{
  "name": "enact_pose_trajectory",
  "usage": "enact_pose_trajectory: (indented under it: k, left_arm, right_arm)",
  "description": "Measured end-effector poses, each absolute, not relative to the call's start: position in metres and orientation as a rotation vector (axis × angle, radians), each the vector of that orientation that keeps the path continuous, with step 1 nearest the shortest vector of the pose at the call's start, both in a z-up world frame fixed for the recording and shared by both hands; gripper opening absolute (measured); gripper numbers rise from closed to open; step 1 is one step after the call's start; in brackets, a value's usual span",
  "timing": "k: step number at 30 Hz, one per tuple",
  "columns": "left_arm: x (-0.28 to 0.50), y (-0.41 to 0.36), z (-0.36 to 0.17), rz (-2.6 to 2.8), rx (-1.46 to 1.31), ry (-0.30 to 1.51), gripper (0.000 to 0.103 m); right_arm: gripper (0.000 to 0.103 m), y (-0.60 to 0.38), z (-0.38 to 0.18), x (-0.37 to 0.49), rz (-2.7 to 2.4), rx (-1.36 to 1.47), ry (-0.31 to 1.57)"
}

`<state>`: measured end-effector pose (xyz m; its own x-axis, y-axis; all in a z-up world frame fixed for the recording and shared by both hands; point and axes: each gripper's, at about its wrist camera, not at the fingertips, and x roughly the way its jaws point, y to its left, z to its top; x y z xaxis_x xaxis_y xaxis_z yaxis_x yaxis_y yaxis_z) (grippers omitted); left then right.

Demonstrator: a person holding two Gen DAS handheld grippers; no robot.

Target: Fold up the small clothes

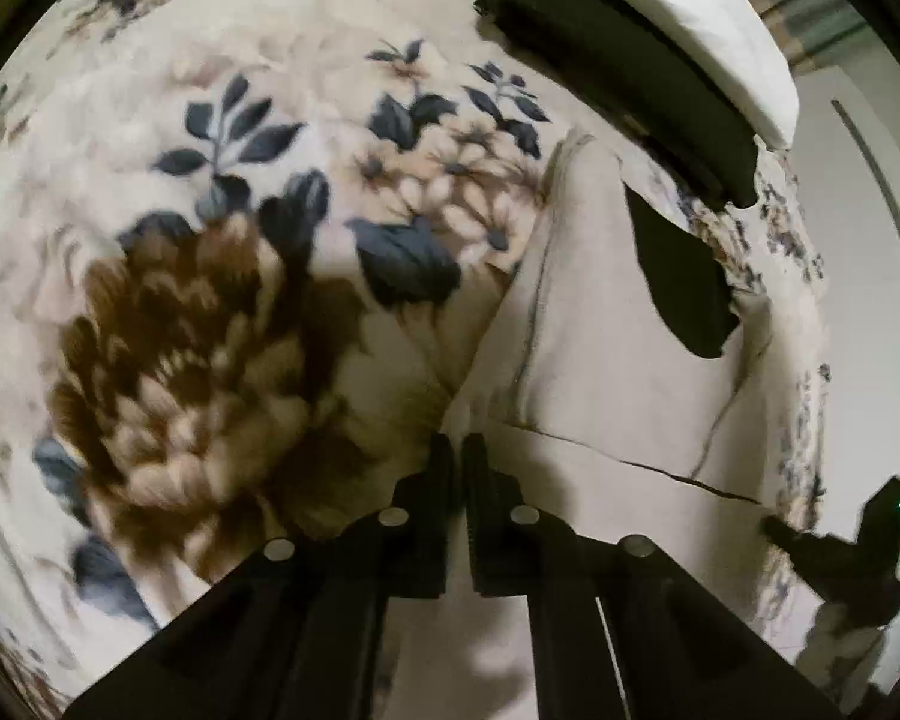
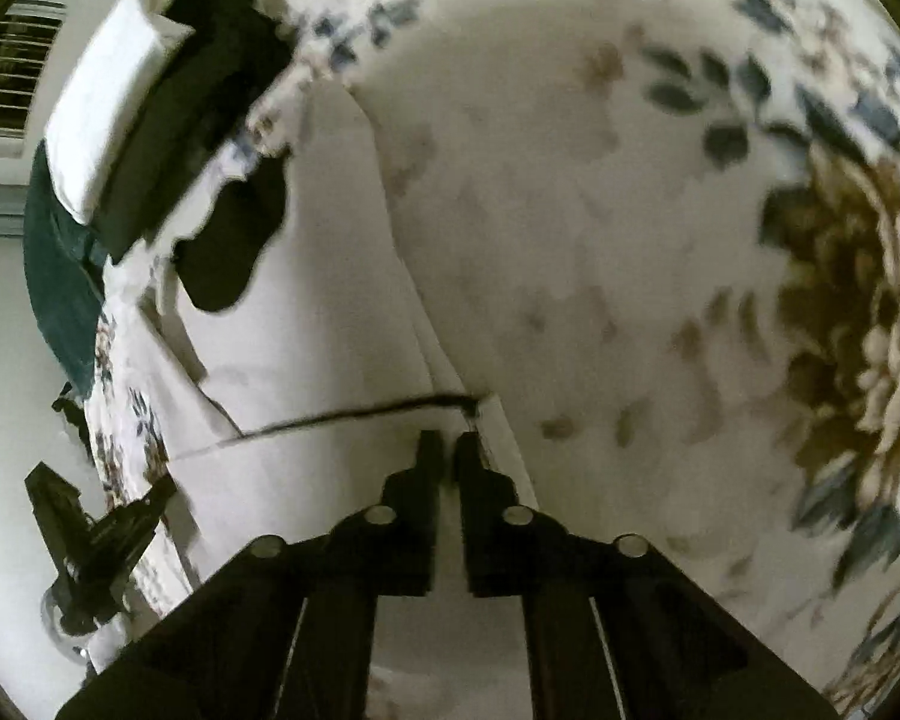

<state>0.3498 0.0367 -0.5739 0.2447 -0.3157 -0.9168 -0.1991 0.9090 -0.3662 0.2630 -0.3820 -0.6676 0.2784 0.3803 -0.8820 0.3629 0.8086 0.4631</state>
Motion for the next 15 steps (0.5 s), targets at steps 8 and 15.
enact_pose_trajectory:
  k: [8, 15]
  left_arm:
    - [0.354, 0.062, -0.582, -0.044, -0.523, 1.39, 0.004]
    - [0.38, 0.053, -0.539, -0.037, -0.351, 1.304, 0.086]
  right_arm:
    - [0.003, -0.392, -0.676, 0.273, -0.11, 0.646, 1.371]
    - [0.048, -0.381, -0.645, 0.291, -0.111, 0.646, 1.407]
